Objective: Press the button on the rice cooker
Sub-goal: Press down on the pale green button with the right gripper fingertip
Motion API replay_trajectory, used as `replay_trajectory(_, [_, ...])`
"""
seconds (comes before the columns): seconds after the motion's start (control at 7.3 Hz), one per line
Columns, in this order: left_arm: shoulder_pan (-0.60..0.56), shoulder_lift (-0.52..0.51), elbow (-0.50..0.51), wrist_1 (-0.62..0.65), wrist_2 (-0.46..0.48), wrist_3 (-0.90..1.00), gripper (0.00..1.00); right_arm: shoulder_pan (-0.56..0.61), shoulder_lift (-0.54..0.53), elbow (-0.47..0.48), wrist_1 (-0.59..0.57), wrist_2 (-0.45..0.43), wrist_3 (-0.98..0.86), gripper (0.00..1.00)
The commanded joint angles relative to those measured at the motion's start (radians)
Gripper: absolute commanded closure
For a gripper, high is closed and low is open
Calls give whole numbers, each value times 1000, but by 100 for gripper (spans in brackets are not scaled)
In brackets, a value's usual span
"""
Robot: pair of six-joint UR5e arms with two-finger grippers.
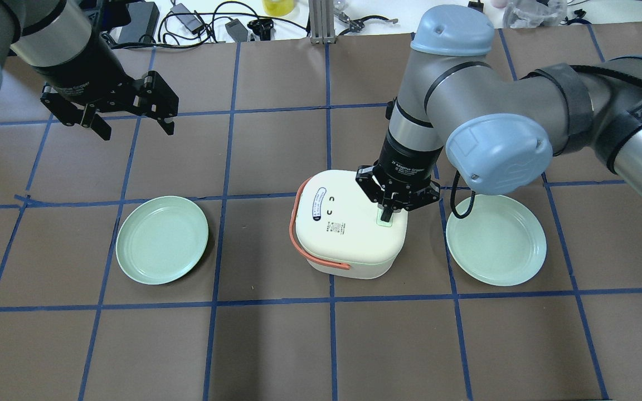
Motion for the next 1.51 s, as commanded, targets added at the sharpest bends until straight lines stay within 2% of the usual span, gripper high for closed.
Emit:
replay_trajectory(0.0, [0,0,0,0,0,1,0,0,2,1,2,0,0,100])
replay_trajectory(1.37, [0,0,0,0,0,1,0,0,5,18,2,-2,1,100])
